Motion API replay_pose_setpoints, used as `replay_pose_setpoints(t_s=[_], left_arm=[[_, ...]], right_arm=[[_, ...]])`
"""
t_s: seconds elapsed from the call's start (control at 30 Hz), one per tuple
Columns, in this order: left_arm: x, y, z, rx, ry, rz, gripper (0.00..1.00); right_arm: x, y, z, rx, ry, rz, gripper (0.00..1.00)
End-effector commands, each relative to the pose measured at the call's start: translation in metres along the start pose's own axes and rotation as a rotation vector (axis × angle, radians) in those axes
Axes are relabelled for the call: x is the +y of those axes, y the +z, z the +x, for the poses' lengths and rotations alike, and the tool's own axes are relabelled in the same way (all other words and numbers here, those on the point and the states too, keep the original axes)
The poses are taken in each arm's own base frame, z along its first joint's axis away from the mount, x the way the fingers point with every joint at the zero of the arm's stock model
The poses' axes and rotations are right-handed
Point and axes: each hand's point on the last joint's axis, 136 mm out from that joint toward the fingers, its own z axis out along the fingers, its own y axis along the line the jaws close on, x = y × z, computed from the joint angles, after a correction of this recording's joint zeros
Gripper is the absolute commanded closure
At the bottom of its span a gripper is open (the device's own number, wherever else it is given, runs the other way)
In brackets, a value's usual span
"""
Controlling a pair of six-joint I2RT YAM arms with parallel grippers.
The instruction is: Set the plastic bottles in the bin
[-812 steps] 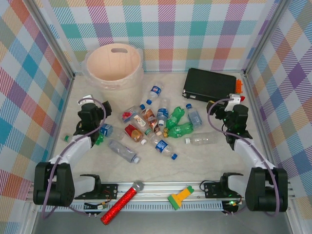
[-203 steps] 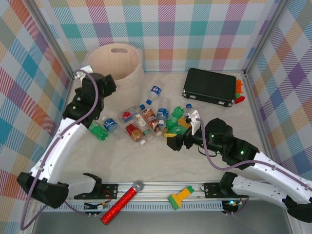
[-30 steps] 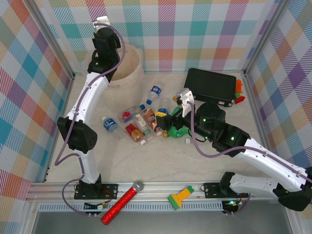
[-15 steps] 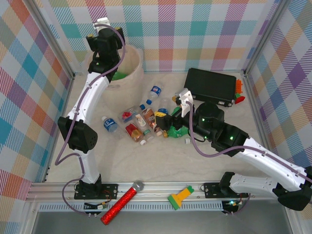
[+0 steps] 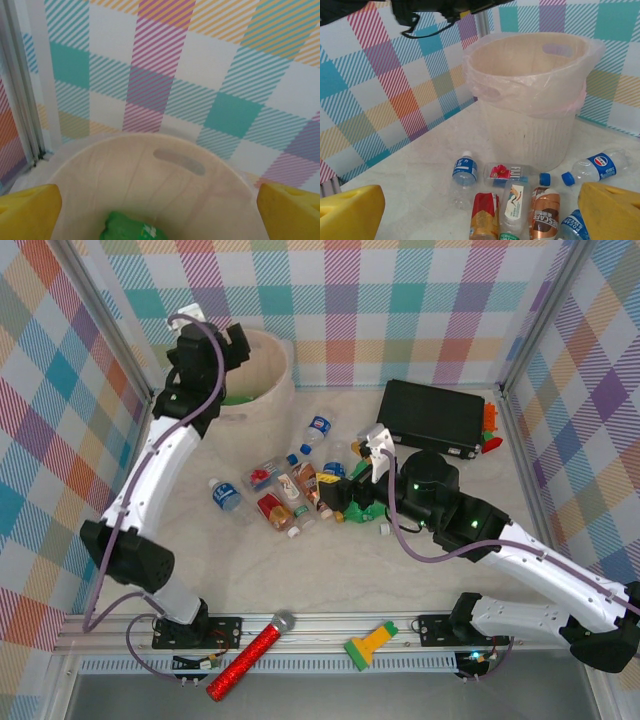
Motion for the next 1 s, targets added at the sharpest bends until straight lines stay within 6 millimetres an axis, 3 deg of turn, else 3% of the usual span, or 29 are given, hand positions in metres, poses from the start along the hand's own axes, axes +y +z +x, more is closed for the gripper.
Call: replay_pose_setpoints(t_s=[0.0, 0.5, 0.7, 0.97], left_arm=[[0.014, -0.029, 0.019, 0.076, -0.098, 0.022, 0.00], [0.105, -0.122, 0.163, 0.381, -0.250, -0.112, 0.03], [0.125, -0.130, 0.234, 0.552, -0.240, -0.184, 0.01], [0.124, -0.120, 0.301, 0.738, -0.290, -0.245, 0.01]], right_arm=[[0.009, -0.005, 0.003, 0.000, 0.015, -0.051, 0.01], [0.014, -0.012, 0.026, 0.042, 0.023, -0.097, 0.01], [0.011, -0.014, 0.042, 0.072, 0.030, -0.092, 0.01], [0.005, -0.017, 0.056, 0.100, 0.036, -0.071, 0.01]])
